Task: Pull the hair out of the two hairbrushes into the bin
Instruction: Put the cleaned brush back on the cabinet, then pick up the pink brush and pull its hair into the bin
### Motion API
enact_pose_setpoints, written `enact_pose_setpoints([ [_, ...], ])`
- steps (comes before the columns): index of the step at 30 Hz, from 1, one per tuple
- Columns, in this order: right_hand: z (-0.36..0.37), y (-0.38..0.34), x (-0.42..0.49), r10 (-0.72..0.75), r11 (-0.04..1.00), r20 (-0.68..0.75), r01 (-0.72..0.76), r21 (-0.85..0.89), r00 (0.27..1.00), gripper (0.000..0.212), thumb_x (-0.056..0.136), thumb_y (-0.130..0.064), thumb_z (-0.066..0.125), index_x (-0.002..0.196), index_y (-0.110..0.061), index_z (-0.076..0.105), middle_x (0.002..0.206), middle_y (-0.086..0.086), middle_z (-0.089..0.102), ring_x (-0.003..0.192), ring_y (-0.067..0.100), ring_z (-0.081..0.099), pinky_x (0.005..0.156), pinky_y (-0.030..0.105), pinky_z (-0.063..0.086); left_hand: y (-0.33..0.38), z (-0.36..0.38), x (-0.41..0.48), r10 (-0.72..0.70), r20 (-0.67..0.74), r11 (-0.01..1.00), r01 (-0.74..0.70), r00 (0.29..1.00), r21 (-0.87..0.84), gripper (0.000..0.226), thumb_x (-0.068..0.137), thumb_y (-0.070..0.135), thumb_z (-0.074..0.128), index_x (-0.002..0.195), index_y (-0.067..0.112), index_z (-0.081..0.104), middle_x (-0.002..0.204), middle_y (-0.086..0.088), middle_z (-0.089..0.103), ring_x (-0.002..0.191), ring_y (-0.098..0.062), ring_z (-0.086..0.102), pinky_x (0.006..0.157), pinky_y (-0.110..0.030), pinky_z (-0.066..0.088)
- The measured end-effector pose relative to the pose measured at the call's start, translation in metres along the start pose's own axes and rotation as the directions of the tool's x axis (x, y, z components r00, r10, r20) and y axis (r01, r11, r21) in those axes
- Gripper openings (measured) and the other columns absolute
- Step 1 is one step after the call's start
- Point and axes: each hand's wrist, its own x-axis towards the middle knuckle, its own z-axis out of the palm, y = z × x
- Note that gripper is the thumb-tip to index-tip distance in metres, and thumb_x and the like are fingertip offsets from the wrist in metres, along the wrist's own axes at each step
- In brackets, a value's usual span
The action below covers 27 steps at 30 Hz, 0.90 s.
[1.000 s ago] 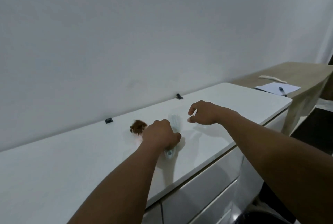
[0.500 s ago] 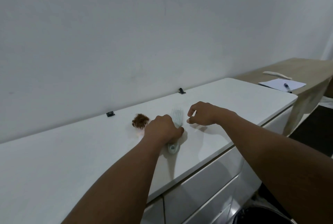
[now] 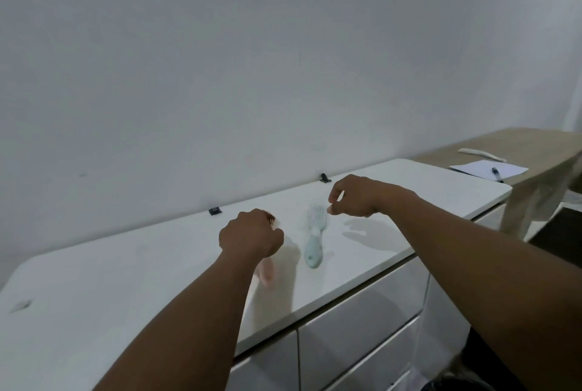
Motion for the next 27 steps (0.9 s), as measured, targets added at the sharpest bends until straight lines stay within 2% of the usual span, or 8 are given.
enact_pose_setpoints([
  [2, 0.006, -0.007, 0.002, -0.019, 1.0, 0.009, 0.02, -0.019, 1.0, 0.036, 0.09, -0.038, 0.07, 0.118, -0.017, 0.066, 0.097, -0.003, 0.058, 0.073, 0.016, 0.054, 0.07, 0.031, 0.048, -0.01, 0.005, -0.002, -0.037, 0.043, 0.999, 0.037, 0.998, 0.021, 0.046, 0.081, 0.048, 0.054, 0.117, 0.019, 0.058, 0.115, -0.004, 0.064, 0.103, -0.028, 0.066, 0.082, -0.034, 0.05],
  [4, 0.013, -0.011, 0.007, -0.036, 0.999, 0.023, 0.037, -0.037, 0.999, 0.036, 0.089, -0.039, 0.07, 0.118, -0.018, 0.066, 0.106, -0.002, 0.057, 0.08, 0.018, 0.056, 0.074, 0.032, 0.05, -0.017, 0.01, -0.001, -0.061, 0.095, 0.998, 0.06, 0.994, 0.01, 0.05, 0.077, 0.054, 0.056, 0.113, 0.02, 0.059, 0.109, -0.002, 0.066, 0.097, -0.027, 0.07, 0.084, -0.037, 0.054],
  [8, 0.029, -0.018, 0.017, -0.047, 0.998, 0.052, 0.049, -0.032, 0.998, 0.035, 0.089, -0.039, 0.069, 0.117, -0.018, 0.066, 0.107, -0.001, 0.061, 0.084, 0.019, 0.057, 0.079, 0.034, 0.053, -0.022, 0.02, 0.004, -0.044, 0.136, 0.999, 0.047, 0.99, -0.026, 0.039, 0.076, 0.052, 0.057, 0.1, 0.021, 0.058, 0.095, 0.002, 0.064, 0.089, -0.024, 0.067, 0.076, -0.032, 0.05],
  [13, 0.042, -0.024, 0.027, -0.065, 0.998, 0.057, 0.065, 0.009, 0.996, 0.033, 0.091, -0.035, 0.069, 0.116, -0.013, 0.067, 0.108, 0.004, 0.068, 0.089, 0.02, 0.062, 0.086, 0.037, 0.057, -0.025, 0.023, 0.012, -0.016, 0.116, 0.999, 0.019, 0.993, -0.026, 0.03, 0.083, 0.046, 0.056, 0.096, 0.02, 0.051, 0.083, 0.004, 0.049, 0.083, -0.023, 0.055, 0.07, -0.03, 0.041],
  [18, 0.036, -0.027, 0.026, -0.098, 0.993, 0.009, 0.097, 0.06, 0.995, 0.028, 0.091, -0.031, 0.069, 0.111, -0.011, 0.068, 0.102, 0.005, 0.068, 0.095, 0.027, 0.073, 0.082, 0.036, 0.058, -0.025, 0.021, 0.014, -0.021, 0.055, 0.997, 0.026, 0.998, -0.076, 0.029, 0.083, 0.045, 0.056, 0.094, 0.018, 0.052, 0.082, 0.003, 0.05, 0.08, -0.024, 0.055, 0.068, -0.03, 0.041],
  [21, 0.025, -0.027, 0.02, -0.116, 0.992, -0.032, 0.118, 0.055, 0.993, 0.023, 0.091, -0.031, 0.069, 0.107, -0.016, 0.068, 0.104, 0.006, 0.068, 0.098, 0.027, 0.072, 0.084, 0.036, 0.056, -0.016, 0.012, 0.012, 0.0, -0.009, 0.994, -0.001, 1.0, -0.106, 0.032, 0.086, 0.046, 0.054, 0.098, 0.016, 0.052, 0.091, -0.001, 0.052, 0.085, -0.026, 0.056, 0.07, -0.031, 0.041],
  [23, 0.015, -0.023, 0.012, -0.122, 0.991, -0.054, 0.125, 0.046, 0.991, 0.022, 0.091, -0.031, 0.068, 0.109, -0.018, 0.066, 0.098, 0.001, 0.062, 0.096, 0.024, 0.068, 0.086, 0.035, 0.055, -0.006, 0.005, 0.009, 0.017, -0.038, 0.99, -0.022, 0.999, -0.138, 0.034, 0.085, 0.046, 0.054, 0.099, 0.015, 0.054, 0.085, 0.002, 0.049, 0.081, -0.025, 0.054, 0.068, -0.031, 0.041],
  [27, -0.007, -0.008, -0.011, -0.096, 0.994, -0.103, 0.101, 0.042, 0.99, 0.025, 0.091, -0.033, 0.068, 0.112, -0.02, 0.066, 0.094, -0.002, 0.059, 0.096, 0.023, 0.067, 0.085, 0.034, 0.055, 0.021, -0.008, 0.0, 0.085, -0.061, 0.974, -0.096, 0.994, -0.205, 0.029, 0.079, 0.044, 0.055, 0.081, 0.016, 0.052, 0.077, 0.001, 0.054, 0.069, -0.022, 0.058, 0.06, -0.03, 0.042],
])
